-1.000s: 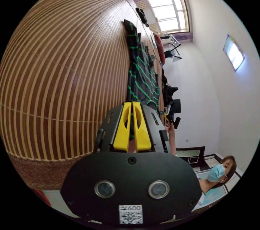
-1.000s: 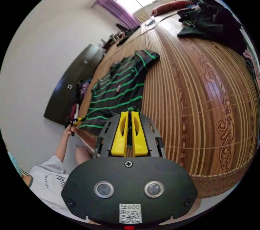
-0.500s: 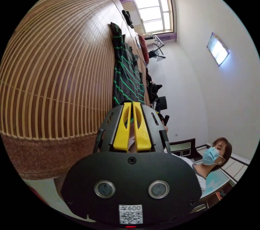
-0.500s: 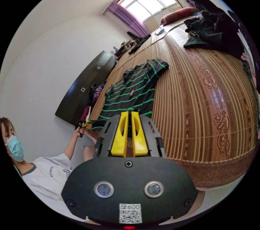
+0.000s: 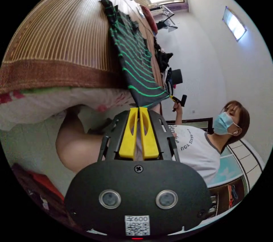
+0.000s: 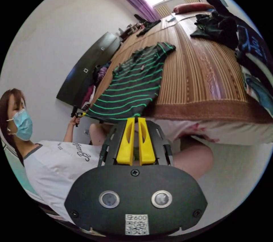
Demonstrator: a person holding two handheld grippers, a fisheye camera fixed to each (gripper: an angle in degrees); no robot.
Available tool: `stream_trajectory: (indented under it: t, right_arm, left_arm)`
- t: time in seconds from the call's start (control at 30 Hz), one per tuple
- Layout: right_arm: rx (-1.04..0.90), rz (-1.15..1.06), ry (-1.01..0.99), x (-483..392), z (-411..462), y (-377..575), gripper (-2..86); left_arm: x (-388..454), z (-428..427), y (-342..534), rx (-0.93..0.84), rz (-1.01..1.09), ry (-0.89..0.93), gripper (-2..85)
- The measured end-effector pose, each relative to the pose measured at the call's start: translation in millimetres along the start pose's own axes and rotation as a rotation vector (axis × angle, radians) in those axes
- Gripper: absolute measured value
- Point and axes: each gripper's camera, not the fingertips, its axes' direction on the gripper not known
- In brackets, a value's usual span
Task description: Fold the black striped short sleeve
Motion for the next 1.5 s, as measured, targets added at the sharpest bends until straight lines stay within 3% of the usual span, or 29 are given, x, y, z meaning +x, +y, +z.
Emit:
stream_trajectory:
  t: [0.13, 0.23, 0.33, 0.4, 0.5, 0.63, 0.73, 0.9, 1.07, 1.23, 1.4, 1.5]
  right_arm:
    - [-0.113, 0.043, 0.192, 30, 76, 15, -0.8]
    - [-0.089, 0.025, 0.479, 33, 115, 24, -0.8]
    - [0.042, -0.162, 0.662, -2, 138, 25, -0.8]
    - [0.175, -0.355, 0.733, -31, 166, 10, -0.8]
    - [0.229, -0.495, 0.727, -45, 216, -48, -0.8]
    - [0.141, -0.457, 0.664, -20, 291, -156, -0.8]
    - [0.068, -0.371, 0.596, 10, 341, -226, -0.9]
    - [0.161, -0.434, 0.415, 13, 394, -274, -0.9]
    - [0.157, -0.407, 0.343, 31, 456, -357, -0.9]
    - [0.237, -0.443, 0.453, 40, 515, -482, -0.8]
    - [0.189, -0.332, 0.511, 76, 589, -637, -0.8]
    - [0.179, -0.302, 0.548, 97, 623, -685, -0.8]
  left_arm:
    - [-35, 58, 8, -0.077, -0.091, -0.113, 1.2]
    - [-41, 88, 18, -0.091, -0.146, -0.258, 1.3]
    - [-4, 86, 22, 0.033, -0.116, -0.402, 1.0]
    - [51, 82, 6, 0.211, 0.037, -0.554, 0.7]
    - [108, 108, -47, 0.330, 0.277, -0.667, 0.4]
    - [139, 169, -141, 0.256, 0.443, -0.753, 0.3]
    - [147, 209, -197, 0.249, 0.417, -0.771, 0.2]
    - [150, 244, -240, 0.332, 0.445, -0.589, 0.2]
    - [110, 282, -282, 0.207, 0.313, -0.721, 0.1]
    - [100, 280, -293, 0.214, 0.281, -0.636, 0.0]
    - [102, 288, -307, 0.182, 0.314, -0.665, 0.0]
    - [97, 287, -318, 0.173, 0.304, -0.634, 0.1]
